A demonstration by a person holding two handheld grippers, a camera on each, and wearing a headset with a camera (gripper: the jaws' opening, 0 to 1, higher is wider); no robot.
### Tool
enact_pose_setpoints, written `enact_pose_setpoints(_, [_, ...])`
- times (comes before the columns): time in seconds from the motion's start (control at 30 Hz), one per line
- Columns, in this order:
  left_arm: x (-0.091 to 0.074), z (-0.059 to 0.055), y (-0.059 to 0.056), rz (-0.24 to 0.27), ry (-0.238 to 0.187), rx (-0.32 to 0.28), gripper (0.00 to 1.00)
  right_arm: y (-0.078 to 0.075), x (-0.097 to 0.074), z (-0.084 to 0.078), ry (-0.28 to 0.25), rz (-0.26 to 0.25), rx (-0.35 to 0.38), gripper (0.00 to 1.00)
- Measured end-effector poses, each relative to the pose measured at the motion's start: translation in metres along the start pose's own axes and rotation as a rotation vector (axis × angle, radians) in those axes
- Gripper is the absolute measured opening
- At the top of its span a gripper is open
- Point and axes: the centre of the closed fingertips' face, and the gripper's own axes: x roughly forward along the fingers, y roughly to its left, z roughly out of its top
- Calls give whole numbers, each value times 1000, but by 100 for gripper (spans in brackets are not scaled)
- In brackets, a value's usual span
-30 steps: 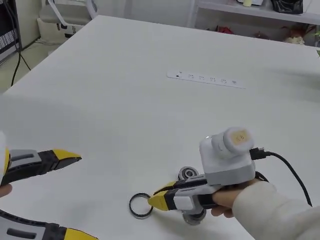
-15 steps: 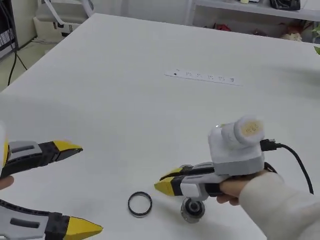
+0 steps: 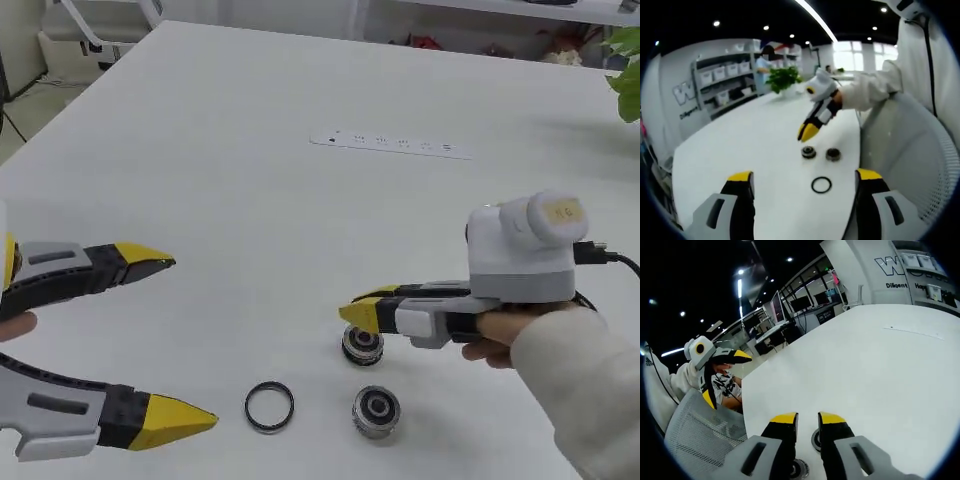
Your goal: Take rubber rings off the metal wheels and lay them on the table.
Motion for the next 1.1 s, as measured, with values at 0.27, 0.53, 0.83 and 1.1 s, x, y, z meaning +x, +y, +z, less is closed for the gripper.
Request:
enact_pose_setpoints(0.27, [10, 10, 7, -26, -5, 31, 84, -17, -18, 9, -44, -26, 20, 16])
enact_pose_setpoints(0.53, [22, 25, 12, -57, -27, 57, 84, -21, -28, 14, -70, -34, 20, 22])
enact_pose_setpoints(0.83, [40, 45, 15, -90, -54, 78, 85, -22, -33, 10, -53, -15, -11, 26])
enact_pose_setpoints(1.1, [54, 49, 14, -127, -49, 70, 87, -24, -31, -3, 0, 3, -74, 34])
